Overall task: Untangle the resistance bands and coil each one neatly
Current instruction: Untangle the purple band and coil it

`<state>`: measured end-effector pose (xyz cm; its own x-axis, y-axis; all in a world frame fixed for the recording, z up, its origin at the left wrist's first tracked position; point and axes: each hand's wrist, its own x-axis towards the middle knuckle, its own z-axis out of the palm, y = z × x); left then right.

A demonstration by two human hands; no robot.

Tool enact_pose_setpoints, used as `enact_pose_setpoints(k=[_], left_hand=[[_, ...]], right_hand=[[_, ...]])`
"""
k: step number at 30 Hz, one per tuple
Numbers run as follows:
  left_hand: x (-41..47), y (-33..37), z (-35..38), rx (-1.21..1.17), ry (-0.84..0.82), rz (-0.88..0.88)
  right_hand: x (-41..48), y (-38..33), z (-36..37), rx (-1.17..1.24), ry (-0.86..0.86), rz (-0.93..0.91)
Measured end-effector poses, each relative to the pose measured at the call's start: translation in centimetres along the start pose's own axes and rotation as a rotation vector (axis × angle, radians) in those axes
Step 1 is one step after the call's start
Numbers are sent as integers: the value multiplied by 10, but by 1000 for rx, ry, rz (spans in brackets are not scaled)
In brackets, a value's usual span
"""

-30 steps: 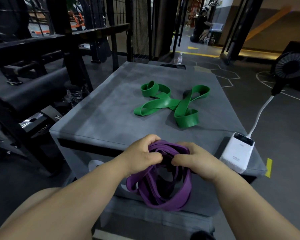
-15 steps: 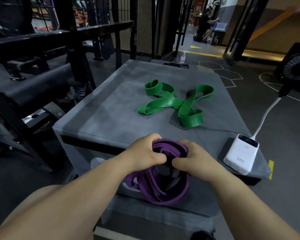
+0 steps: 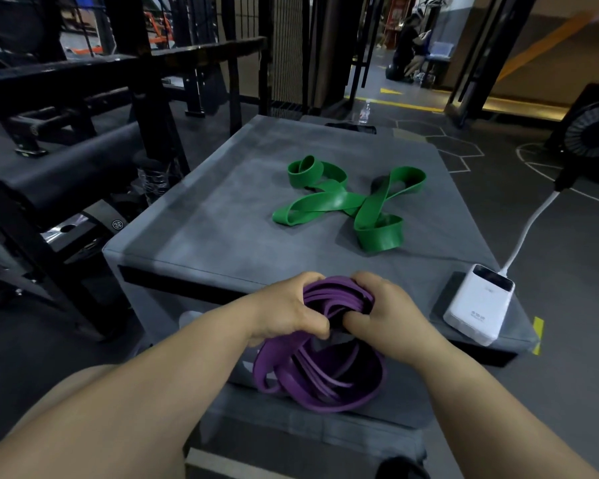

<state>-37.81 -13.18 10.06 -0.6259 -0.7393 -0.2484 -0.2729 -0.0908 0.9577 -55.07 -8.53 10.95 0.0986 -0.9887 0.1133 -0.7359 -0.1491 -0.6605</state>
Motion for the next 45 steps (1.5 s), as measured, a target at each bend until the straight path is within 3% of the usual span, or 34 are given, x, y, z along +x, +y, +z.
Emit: enact_pose_setpoints(k=[6,15,20,23,26,31,35,45], left_hand=[[2,-4,5,-7,130,99],[-5,-6,0,-467,-100,176],[-9,-6,4,-550,-97,217],[-8,-6,6,-561,-77,239],[-7,-4,5,-495,-23,231],[-3,1,-2,-222,115,202],[-2,1,-7,-80,70,152],[-5,-1,-13,204,130,133]], right_hand=[[0,-1,-3,-52,-55,-29],[-1,1,-20,347,-252,82],[0,6,-22,413,-322,73],[-2,10,-20,591,-360,94],[-3,14,-15,721,-370,96],[5,16,-7,728,-160,121],[8,14,-1,974,-178,143],[13,1,4,1086,-210,101]])
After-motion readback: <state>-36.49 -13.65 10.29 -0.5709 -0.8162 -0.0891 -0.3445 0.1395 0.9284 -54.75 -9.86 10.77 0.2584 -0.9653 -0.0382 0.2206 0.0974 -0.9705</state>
